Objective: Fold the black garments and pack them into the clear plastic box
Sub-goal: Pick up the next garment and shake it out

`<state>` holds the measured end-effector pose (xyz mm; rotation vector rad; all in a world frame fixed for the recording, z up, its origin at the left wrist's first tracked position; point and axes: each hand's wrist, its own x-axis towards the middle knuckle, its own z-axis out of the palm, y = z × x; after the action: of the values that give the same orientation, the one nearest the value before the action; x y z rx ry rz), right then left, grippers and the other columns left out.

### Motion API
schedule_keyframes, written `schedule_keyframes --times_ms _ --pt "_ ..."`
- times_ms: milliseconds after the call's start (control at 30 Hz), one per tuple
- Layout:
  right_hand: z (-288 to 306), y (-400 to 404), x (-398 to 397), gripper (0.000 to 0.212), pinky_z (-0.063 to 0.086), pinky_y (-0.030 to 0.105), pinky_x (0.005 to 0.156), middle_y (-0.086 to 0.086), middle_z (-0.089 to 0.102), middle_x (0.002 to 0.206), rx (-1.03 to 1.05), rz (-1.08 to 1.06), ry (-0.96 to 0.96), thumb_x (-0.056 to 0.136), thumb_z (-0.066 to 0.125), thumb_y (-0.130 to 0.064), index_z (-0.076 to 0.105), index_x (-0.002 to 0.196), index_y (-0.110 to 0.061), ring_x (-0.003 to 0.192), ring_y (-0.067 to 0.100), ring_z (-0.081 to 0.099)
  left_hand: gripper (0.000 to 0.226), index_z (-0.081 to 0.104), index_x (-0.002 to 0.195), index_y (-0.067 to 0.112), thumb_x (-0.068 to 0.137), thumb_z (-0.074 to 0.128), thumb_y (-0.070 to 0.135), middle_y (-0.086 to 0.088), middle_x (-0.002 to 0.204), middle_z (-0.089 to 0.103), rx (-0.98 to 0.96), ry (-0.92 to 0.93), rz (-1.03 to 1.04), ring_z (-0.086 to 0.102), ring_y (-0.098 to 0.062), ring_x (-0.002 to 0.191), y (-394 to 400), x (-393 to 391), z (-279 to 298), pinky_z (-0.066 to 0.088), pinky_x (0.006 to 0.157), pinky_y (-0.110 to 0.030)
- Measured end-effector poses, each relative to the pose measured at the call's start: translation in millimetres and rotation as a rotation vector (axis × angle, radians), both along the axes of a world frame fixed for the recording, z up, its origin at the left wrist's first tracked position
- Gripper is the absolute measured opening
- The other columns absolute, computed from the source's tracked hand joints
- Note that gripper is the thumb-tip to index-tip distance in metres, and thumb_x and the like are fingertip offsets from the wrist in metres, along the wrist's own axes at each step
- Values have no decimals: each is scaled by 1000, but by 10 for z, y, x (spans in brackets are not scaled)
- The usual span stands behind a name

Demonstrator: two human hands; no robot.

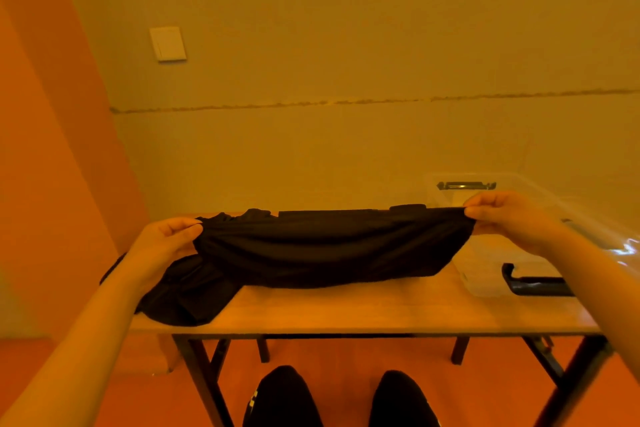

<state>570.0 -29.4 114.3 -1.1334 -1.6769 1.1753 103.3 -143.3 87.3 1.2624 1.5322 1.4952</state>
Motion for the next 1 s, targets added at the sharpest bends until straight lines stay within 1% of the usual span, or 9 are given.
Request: schedule_keyframes --times_ms 167,367,433,467,533,733,833,900,1000 --pt "77 -217 140 71 55 21 55 7 69 66 44 90 -69 18 85 -45 67 74 -4 66 23 66 20 62 83 3 92 45 -4 4 66 70 6 2 -10 67 -6 62 -299 -55 14 54 57 -16" --pt "124 -241 255 74 55 22 53 9 69 66 -5 207 -113 11 86 -58 72 64 -9 58 18 66 29 69 75 4 91 47 -5 1 63 70 -31 -10 -82 66 -8 58 -445 -88 104 54 52 -18" --pt "109 -217 273 71 55 23 54 11 69 67 -57 243 -163 13 88 -56 72 64 -9 59 19 66 14 73 62 11 75 75 13 -2 62 68 -60 -41 -189 64 -10 55 -426 -93 148 53 50 -19" --pt "95 -204 289 68 55 23 54 11 68 66 -96 270 -183 14 89 -53 73 63 -9 58 19 66 25 73 59 12 53 90 30 -4 61 67 -95 -30 -260 64 -12 54 -409 -106 168 52 49 -20" --pt "53 -159 321 64 53 24 53 12 68 65 -180 325 -212 17 91 -48 73 63 -8 57 20 65 54 71 56 11 22 93 46 -8 58 64 -209 45 -376 62 -15 51 -358 -146 172 52 48 -22" --pt "1 108 301 62 54 26 52 15 67 65 -242 302 -185 17 93 -44 74 63 -7 56 21 66 59 71 56 9 15 93 45 -10 57 64 -221 27 -400 62 -17 48 -50 -205 191 51 46 -22" --pt "44 262 237 65 56 25 57 13 70 71 -210 280 -205 18 91 -49 74 65 -9 62 21 68 46 73 59 12 30 94 41 -9 63 66 -218 16 -365 65 -16 54 119 -162 201 54 50 -23" --pt "39 376 178 69 57 26 59 12 71 75 -189 229 -226 16 89 -55 74 67 -11 67 21 68 10 74 59 16 67 78 16 -8 66 67 -200 -12 -298 66 -13 56 267 -149 175 55 53 -22" --pt "6 572 79 76 55 22 56 8 71 72 -143 108 -193 15 87 -57 71 71 -8 67 18 69 43 74 61 15 89 48 -6 0 63 69 -215 21 -145 66 -9 55 558 -182 98 55 53 -19"
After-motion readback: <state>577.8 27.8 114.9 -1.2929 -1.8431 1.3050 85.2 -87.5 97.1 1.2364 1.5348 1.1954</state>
